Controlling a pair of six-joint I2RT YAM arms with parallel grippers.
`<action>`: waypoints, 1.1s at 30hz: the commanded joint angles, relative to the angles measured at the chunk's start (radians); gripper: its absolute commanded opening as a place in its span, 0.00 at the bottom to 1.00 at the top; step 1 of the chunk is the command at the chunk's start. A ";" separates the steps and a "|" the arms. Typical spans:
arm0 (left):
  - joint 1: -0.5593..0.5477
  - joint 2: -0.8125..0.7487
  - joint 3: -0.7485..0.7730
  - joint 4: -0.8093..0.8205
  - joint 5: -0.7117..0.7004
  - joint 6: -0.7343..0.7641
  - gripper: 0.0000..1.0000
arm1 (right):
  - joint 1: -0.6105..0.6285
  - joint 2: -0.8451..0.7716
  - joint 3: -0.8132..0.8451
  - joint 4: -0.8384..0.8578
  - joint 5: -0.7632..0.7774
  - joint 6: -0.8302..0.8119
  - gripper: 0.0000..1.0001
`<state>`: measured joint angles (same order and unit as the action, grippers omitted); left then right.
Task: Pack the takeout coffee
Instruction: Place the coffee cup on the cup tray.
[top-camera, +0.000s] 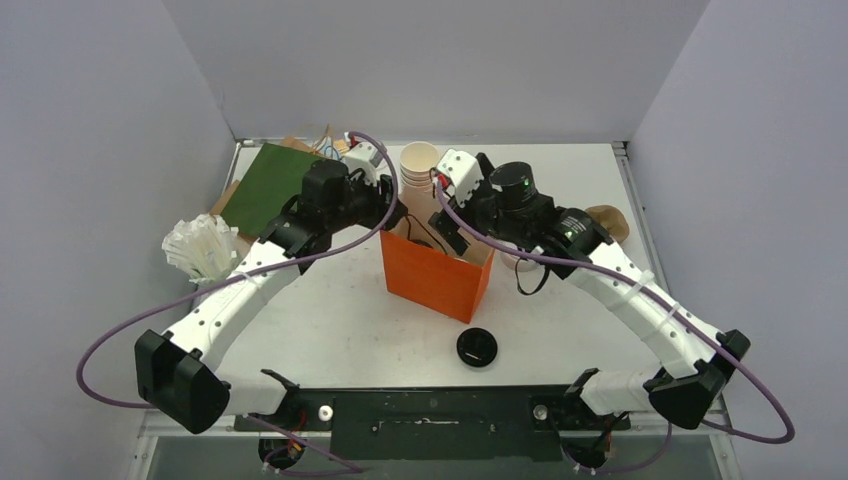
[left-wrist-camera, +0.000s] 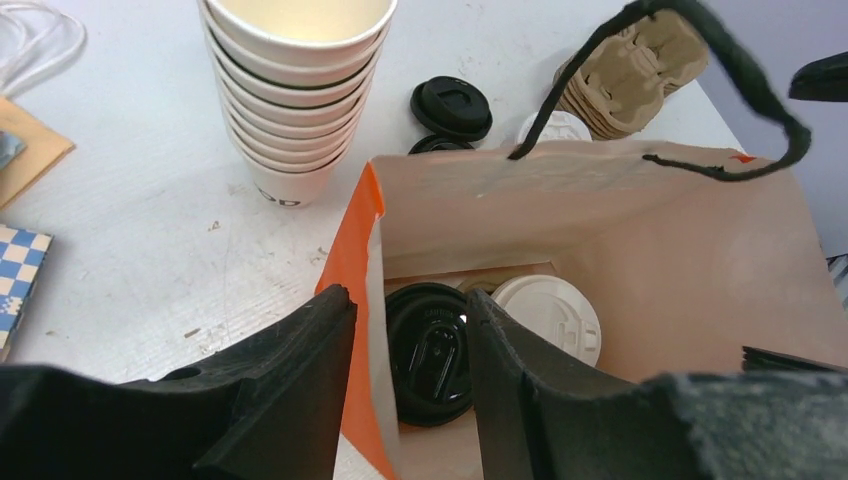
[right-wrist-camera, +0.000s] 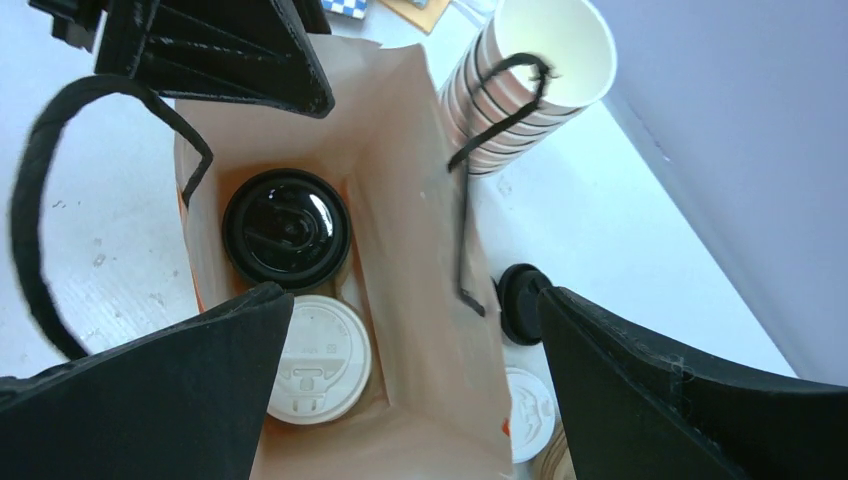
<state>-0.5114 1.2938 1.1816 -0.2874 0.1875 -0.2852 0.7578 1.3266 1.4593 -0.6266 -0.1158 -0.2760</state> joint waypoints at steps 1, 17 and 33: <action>-0.053 0.028 0.094 -0.046 -0.088 0.060 0.41 | -0.006 -0.077 -0.033 0.112 0.064 0.027 0.99; -0.118 0.078 0.170 -0.146 -0.313 0.106 0.00 | -0.006 -0.234 -0.122 0.164 0.385 0.190 0.99; 0.034 0.044 0.149 -0.189 -0.421 -0.044 0.00 | -0.089 -0.252 -0.174 0.135 0.476 0.275 1.00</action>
<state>-0.5011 1.3739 1.3083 -0.4755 -0.1822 -0.2749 0.7158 1.0752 1.2755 -0.5129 0.3405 -0.0486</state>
